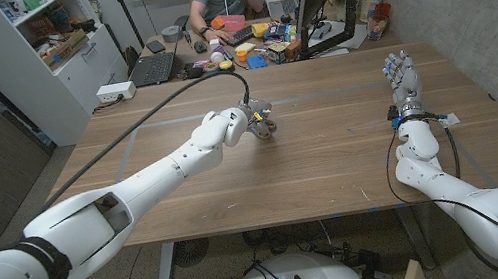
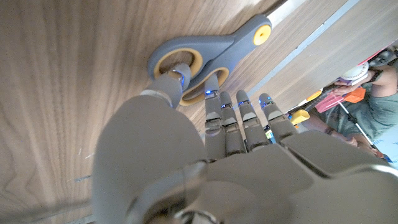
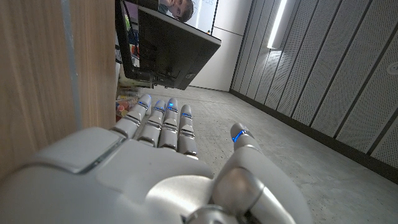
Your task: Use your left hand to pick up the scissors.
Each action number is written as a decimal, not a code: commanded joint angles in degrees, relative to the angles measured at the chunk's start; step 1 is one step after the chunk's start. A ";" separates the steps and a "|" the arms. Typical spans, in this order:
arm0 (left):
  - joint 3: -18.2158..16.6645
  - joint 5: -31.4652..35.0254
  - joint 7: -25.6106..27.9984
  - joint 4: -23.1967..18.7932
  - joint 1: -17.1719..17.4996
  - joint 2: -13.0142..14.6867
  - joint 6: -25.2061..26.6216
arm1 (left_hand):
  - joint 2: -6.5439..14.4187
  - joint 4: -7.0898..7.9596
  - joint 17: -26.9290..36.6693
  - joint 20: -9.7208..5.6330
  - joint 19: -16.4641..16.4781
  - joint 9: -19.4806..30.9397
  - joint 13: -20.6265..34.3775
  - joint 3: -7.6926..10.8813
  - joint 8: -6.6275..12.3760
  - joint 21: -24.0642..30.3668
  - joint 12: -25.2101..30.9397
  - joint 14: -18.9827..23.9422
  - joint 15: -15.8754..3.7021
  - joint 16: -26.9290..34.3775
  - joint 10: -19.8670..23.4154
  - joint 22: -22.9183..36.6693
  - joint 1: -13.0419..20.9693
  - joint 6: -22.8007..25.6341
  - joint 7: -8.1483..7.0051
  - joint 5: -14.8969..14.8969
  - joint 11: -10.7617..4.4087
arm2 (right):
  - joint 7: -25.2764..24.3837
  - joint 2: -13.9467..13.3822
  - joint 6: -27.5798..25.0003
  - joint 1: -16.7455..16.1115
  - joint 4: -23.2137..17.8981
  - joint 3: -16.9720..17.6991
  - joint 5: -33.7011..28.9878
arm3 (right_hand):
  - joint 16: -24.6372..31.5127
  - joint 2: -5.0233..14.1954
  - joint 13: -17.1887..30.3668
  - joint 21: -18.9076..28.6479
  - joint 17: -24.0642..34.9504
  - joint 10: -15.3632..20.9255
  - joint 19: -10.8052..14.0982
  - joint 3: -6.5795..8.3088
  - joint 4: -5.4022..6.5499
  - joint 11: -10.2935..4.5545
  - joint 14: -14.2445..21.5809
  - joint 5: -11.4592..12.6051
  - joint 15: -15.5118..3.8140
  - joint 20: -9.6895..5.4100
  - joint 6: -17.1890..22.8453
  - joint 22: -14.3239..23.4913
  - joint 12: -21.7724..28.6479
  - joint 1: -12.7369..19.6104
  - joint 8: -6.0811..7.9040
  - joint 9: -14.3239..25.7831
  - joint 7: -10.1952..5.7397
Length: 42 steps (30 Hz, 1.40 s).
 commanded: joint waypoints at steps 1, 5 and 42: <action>-2.01 -0.36 9.26 -2.18 3.51 -0.78 4.38 | 0.07 -0.16 -0.05 -0.61 1.32 5.57 -0.24 2.70 11.24 0.52 1.14 4.11 -1.61 0.96 9.69 0.19 2.62 24.04 -1.66 -1.98 -5.45 | -2.26 -0.85 0.28 -0.90 -2.25 0.31 -0.76 | 0.29 0.06 0.29 -0.38 0.18 0.24 0.29 -0.27 -0.17 -0.54 0.46 0.24 0.20 0.19 -0.03 0.29 -0.20 -0.34 0.03 0.21 -0.44; -2.53 -1.61 9.49 -2.79 3.92 -0.54 4.60 | -0.36 -0.08 -0.06 -0.75 1.51 6.23 -0.07 3.19 11.94 0.53 1.45 5.02 -2.32 1.10 10.88 0.14 2.44 24.12 -1.38 -2.24 -5.85 | -3.43 -1.23 -0.15 -1.81 -3.98 0.35 -1.04 | 0.31 0.08 0.29 -0.43 0.18 0.34 0.31 -0.29 -0.17 -0.57 0.53 0.27 0.13 0.19 -0.07 0.29 -0.16 -0.36 0.01 0.21 -0.45; -4.88 -5.44 6.76 -6.69 1.16 1.39 6.36 | -0.64 0.26 0.18 0.27 0.23 10.49 1.26 6.49 15.06 -0.23 1.22 4.61 -1.66 0.30 11.37 0.05 1.14 22.78 -1.06 -1.93 -5.16 | -8.67 -5.15 -6.52 -5.26 -15.50 -0.63 -4.66 | 0.23 0.17 0.32 -0.91 0.21 0.36 0.35 -0.45 -0.23 -0.45 0.51 0.48 0.26 0.40 -0.16 0.31 -0.24 -0.45 -0.03 0.22 -0.38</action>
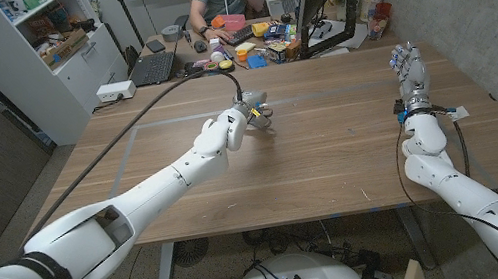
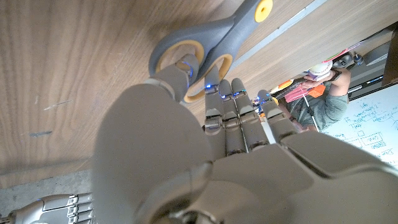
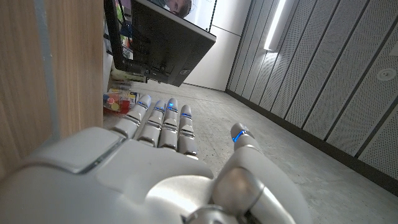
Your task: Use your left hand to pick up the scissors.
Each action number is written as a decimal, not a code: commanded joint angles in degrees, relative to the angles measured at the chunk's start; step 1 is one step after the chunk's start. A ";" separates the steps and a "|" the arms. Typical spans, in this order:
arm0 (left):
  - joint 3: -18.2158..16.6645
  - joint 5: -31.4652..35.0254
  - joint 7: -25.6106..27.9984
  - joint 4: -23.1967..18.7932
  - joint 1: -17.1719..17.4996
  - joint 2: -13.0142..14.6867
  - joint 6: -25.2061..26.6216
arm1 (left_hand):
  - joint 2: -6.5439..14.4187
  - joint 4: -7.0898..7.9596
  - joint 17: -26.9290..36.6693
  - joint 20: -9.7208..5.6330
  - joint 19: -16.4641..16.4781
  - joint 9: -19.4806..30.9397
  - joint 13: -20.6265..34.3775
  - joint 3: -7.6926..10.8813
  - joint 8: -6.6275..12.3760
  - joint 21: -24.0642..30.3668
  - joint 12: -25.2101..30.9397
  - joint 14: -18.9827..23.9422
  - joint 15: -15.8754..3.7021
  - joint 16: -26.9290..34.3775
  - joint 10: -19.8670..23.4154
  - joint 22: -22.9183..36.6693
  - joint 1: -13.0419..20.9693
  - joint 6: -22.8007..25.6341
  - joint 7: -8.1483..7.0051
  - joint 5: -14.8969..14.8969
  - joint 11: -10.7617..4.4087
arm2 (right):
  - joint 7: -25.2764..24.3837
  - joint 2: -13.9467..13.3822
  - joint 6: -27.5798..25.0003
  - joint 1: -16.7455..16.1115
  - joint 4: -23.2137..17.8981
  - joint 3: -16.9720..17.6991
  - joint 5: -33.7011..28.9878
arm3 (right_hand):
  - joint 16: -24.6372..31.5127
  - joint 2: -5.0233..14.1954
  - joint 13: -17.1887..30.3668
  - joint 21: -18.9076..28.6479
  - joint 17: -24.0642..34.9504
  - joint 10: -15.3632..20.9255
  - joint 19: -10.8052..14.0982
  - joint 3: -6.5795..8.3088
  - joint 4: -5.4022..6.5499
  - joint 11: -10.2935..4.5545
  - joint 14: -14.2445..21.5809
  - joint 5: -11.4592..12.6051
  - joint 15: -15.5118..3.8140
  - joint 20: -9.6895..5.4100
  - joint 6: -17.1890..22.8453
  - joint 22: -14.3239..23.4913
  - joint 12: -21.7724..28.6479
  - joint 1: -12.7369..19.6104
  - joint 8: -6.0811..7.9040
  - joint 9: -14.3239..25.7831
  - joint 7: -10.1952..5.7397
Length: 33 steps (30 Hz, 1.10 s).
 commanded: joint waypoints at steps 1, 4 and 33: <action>-1.39 -1.22 0.29 -1.56 -0.93 1.04 -0.27 | 0.01 0.26 0.16 -0.13 0.18 10.66 0.35 2.08 15.19 0.07 -0.28 0.24 0.23 -0.23 6.92 0.06 -0.63 19.43 -1.97 0.22 -6.19 | -1.27 -0.85 -1.97 -0.16 -3.32 -0.47 -1.16 | 0.23 0.17 0.28 -0.08 0.21 0.13 0.45 -0.23 0.00 -0.23 0.54 0.49 0.25 0.42 0.18 0.32 -0.25 -0.45 -0.02 0.22 -0.03; -1.75 -1.05 0.17 -2.85 -0.98 1.66 -0.10 | -0.14 0.23 0.16 -0.26 0.39 11.08 0.47 2.38 15.61 0.11 -0.19 0.55 0.26 -0.16 7.24 0.04 -0.86 19.61 -1.98 0.27 -6.31 | -1.23 -0.84 -2.13 0.20 -3.51 -0.58 -1.34 | 0.30 0.17 0.29 0.27 0.21 0.07 1.76 -0.28 -0.03 -0.27 0.78 0.54 0.19 0.43 0.06 0.31 -0.30 -0.47 -0.06 0.22 -0.03; -5.99 -0.64 -2.05 -8.70 -2.73 4.78 -1.68 | -0.48 0.08 0.17 0.08 0.42 13.28 1.10 4.33 17.27 -0.04 -0.26 0.78 0.65 -0.37 7.71 -0.02 -1.89 19.23 -1.96 0.41 -5.48 | -4.42 -2.88 -3.53 -0.33 -8.90 -0.80 -4.83 | 0.23 0.17 0.30 -0.24 0.22 0.15 2.07 -0.51 -0.16 -0.18 0.88 0.72 0.24 0.80 0.11 0.30 -0.34 -0.54 -0.02 0.23 0.07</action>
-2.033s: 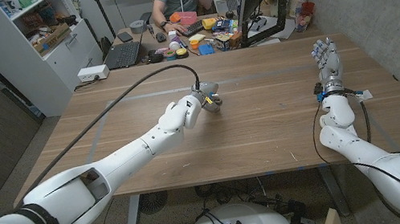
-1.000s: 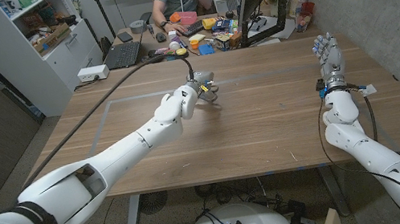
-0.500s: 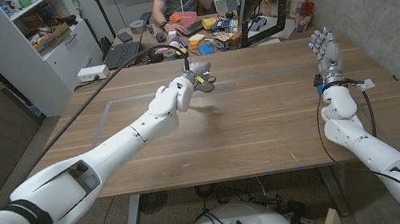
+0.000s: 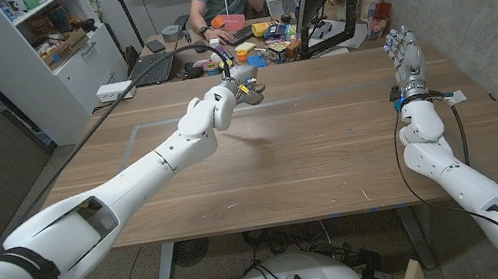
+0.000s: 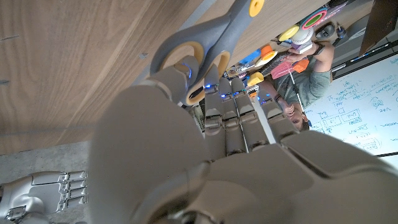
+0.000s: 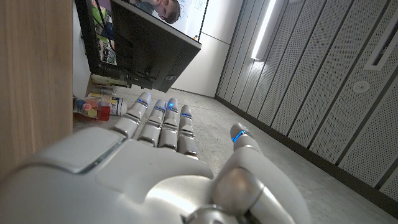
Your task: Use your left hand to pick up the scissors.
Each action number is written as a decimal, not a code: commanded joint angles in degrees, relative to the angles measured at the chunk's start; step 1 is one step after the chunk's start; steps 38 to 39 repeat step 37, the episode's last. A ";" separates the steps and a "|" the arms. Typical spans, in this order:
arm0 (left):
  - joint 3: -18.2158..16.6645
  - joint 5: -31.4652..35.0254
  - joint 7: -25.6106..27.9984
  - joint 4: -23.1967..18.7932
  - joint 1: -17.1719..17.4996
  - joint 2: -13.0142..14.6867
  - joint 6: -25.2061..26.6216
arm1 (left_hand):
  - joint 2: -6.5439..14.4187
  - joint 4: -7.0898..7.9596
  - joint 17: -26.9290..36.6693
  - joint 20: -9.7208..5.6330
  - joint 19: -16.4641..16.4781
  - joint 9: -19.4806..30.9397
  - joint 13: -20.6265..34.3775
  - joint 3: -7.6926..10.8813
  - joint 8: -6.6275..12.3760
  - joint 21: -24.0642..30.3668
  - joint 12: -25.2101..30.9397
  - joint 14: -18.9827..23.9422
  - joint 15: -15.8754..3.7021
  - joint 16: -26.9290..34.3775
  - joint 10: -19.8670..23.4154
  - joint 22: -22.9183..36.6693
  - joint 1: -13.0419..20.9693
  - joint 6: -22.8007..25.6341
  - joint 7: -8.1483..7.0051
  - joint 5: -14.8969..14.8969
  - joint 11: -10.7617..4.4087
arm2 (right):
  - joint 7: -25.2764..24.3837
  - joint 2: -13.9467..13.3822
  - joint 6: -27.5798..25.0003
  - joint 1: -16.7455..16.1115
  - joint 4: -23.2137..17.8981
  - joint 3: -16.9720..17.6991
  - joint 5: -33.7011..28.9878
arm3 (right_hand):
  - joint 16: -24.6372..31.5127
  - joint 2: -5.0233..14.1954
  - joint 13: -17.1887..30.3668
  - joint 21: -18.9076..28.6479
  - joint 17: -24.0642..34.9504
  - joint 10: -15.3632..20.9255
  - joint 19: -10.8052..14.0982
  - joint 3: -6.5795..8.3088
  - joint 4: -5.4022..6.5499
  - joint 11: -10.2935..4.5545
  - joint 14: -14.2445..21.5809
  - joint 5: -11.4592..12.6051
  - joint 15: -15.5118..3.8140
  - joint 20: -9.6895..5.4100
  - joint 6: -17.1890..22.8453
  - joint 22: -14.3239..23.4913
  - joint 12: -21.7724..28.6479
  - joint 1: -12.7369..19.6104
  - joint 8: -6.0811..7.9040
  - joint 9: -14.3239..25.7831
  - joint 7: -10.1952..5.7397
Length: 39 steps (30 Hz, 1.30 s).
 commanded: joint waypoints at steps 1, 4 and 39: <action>-2.09 -0.38 -0.97 -2.11 -0.91 1.51 -1.84 | 0.65 0.07 0.18 0.09 0.40 13.35 0.32 0.90 17.30 -0.05 -0.27 0.39 0.30 0.03 6.57 0.11 0.01 19.18 -1.95 0.47 -5.98 | -1.67 -1.14 -1.02 -0.87 -3.03 -0.05 -1.59 | 0.22 -0.22 0.32 -0.28 0.22 0.14 0.12 -0.28 0.08 -0.18 0.24 0.33 0.24 0.10 0.10 0.30 -0.35 -0.15 -0.03 0.23 0.07; -2.56 -1.32 -4.39 -2.55 -1.92 1.60 -1.43 | 0.63 0.05 0.18 0.11 0.39 13.57 0.39 1.11 17.44 -0.07 -0.28 0.41 0.30 0.01 6.61 0.11 -0.10 19.10 -1.95 0.49 -5.90 | -1.68 -1.24 -1.22 -0.79 -3.42 -0.10 -1.74 | 0.21 -0.21 0.32 -0.34 0.22 0.22 0.12 -0.30 0.07 -0.16 0.23 0.34 0.22 0.06 0.12 0.30 -0.33 -0.16 -0.02 0.23 0.06; -6.97 -2.13 -7.13 -5.76 -8.86 2.38 -6.62 | 0.40 -0.12 0.04 -0.10 0.07 15.85 1.01 3.40 18.73 -0.29 -0.58 -0.14 0.44 -0.54 6.69 0.10 -1.18 18.00 -1.97 0.60 -4.83 | -1.70 -0.45 -1.17 1.95 -3.16 -0.82 -3.18 | 0.16 -0.10 0.32 -0.94 0.24 0.51 0.01 -0.53 0.08 -0.18 0.12 0.46 -0.06 -0.10 0.75 0.33 -0.29 -0.35 0.15 0.23 0.06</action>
